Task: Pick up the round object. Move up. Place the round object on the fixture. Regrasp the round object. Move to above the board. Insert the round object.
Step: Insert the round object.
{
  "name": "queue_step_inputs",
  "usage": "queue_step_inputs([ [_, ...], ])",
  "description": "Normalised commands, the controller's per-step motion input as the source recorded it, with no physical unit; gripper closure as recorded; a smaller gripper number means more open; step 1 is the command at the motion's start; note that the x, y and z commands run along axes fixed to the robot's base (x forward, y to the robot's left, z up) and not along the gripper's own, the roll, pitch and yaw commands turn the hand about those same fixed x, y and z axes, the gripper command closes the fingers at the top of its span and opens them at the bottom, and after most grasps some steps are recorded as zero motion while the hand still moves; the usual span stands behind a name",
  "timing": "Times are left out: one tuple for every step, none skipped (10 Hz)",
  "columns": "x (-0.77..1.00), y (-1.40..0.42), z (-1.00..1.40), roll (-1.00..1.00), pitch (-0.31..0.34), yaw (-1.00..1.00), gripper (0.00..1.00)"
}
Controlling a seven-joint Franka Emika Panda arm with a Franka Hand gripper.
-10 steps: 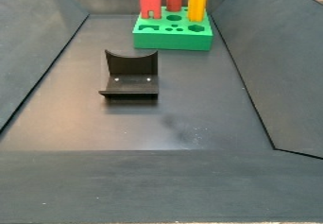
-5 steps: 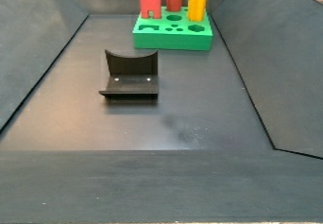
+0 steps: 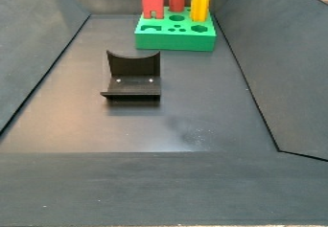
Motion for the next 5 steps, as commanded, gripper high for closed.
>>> queue_step_inputs([
  [0.08, -0.09, 0.0, 0.06, 0.019, 0.0, 1.0],
  [0.18, 0.0, -0.58, 0.21, 0.146, 0.0, 1.0],
  [0.23, 0.0, -0.46, 0.36, 0.137, 0.0, 1.0],
  [0.24, 0.0, -0.51, 0.34, 0.129, 0.0, 1.0],
  [0.21, -0.02, -0.53, 0.33, 0.136, 0.0, 1.0],
])
